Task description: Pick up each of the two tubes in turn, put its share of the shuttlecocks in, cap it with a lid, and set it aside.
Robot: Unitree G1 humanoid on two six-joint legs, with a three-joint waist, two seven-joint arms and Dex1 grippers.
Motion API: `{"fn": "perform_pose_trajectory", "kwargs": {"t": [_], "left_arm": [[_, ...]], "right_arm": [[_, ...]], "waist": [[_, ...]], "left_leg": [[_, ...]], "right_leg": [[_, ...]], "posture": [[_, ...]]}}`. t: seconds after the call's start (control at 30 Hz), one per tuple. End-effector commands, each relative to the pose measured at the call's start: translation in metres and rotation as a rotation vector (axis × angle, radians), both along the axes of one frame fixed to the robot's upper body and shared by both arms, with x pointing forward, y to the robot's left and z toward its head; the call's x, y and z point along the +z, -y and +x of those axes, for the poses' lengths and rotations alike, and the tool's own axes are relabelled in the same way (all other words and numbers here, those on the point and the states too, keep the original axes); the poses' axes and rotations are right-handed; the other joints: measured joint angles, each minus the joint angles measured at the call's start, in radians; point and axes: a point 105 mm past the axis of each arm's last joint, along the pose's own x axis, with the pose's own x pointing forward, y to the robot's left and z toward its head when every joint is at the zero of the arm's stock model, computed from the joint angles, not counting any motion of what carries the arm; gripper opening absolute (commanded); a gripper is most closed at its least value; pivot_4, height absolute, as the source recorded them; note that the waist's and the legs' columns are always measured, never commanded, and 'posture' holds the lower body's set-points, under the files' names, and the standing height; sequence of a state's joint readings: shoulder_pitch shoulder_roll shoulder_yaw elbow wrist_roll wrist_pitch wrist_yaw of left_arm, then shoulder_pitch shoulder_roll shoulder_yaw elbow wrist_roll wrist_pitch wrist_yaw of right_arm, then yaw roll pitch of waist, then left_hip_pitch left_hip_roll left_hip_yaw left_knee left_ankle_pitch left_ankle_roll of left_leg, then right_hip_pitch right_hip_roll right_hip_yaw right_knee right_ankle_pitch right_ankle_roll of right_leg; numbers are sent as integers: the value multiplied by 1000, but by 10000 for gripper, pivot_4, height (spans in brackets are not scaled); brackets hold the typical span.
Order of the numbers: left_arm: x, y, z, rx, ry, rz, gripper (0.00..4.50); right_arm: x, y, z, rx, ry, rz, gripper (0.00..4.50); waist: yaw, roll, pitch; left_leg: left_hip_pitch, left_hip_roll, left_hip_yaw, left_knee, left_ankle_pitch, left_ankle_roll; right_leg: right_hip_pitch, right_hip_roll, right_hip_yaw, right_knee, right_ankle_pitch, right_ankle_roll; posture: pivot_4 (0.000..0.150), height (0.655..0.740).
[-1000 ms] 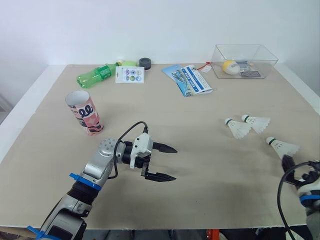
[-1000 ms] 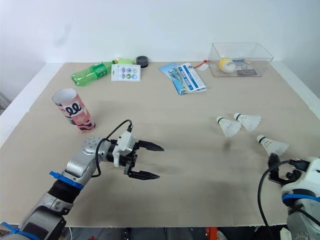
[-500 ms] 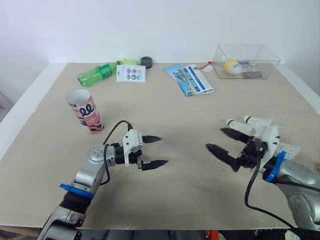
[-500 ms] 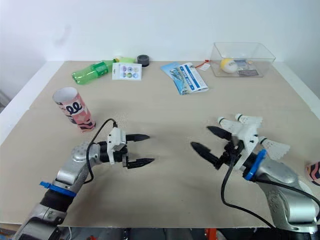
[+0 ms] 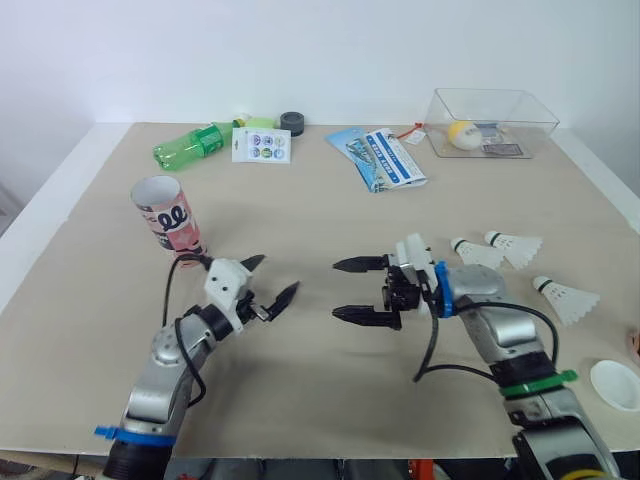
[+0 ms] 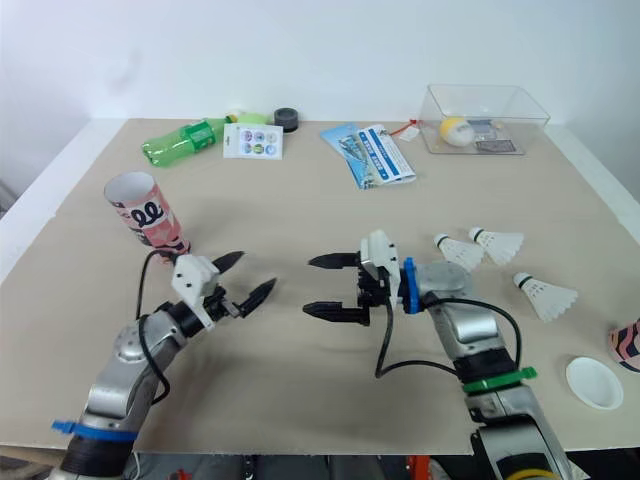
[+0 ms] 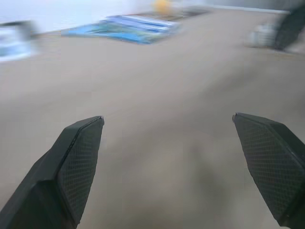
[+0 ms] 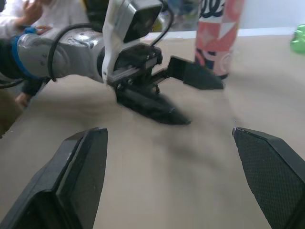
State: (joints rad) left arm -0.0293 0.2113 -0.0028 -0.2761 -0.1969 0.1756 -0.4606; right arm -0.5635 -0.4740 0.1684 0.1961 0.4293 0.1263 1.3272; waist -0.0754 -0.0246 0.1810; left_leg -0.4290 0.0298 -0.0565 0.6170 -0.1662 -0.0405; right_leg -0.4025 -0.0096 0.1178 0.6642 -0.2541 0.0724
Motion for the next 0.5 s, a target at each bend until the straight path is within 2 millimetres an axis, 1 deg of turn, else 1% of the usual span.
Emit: {"fn": "perform_pose_trajectory", "kwargs": {"t": [0.03,0.1,0.2,0.27,0.3,0.43,0.5], "left_arm": [[16,-28,-9,227,65,-6,45000],[15,-42,-15,349,65,-4,45000],[4,-66,-21,547,14,16,45000],[0,-77,-24,629,-8,-1,45000],[-1,-80,-25,648,-14,-9,45000],[-6,-91,-21,683,-48,-31,45000],[-7,-94,-14,653,-59,-40,45000]], "right_arm": [[14,-10,5,27,46,29,44885],[14,-14,10,14,68,26,44885],[17,-19,18,-20,74,65,44885],[18,-21,22,-53,71,86,44885],[19,-21,24,-65,73,93,44885],[19,-23,29,-120,55,124,44885],[17,-22,28,-128,81,113,44885]], "waist": [[1,-1,0],[3,-1,1],[2,-1,1],[1,-1,1],[1,-1,1],[1,-1,1],[1,-1,1]], "left_leg": [[0,0,0,0,0,0],[0,0,-2,0,0,0],[0,1,-2,0,0,0],[0,1,-1,1,1,-1],[1,1,-1,1,1,-2],[0,1,-1,1,3,-4],[0,1,-1,1,3,-4]], "right_leg": [[0,0,0,0,0,0],[0,1,-1,1,0,-1],[0,2,-1,1,1,-1],[0,2,-1,1,1,-3],[0,2,-1,1,0,-5],[-1,2,-1,1,1,-6],[-1,2,-1,1,1,-6]], "posture": [[1500,7400],[1500,7400],[1500,7400],[1500,7400],[1500,7400],[1500,7400],[1500,7400]]}}
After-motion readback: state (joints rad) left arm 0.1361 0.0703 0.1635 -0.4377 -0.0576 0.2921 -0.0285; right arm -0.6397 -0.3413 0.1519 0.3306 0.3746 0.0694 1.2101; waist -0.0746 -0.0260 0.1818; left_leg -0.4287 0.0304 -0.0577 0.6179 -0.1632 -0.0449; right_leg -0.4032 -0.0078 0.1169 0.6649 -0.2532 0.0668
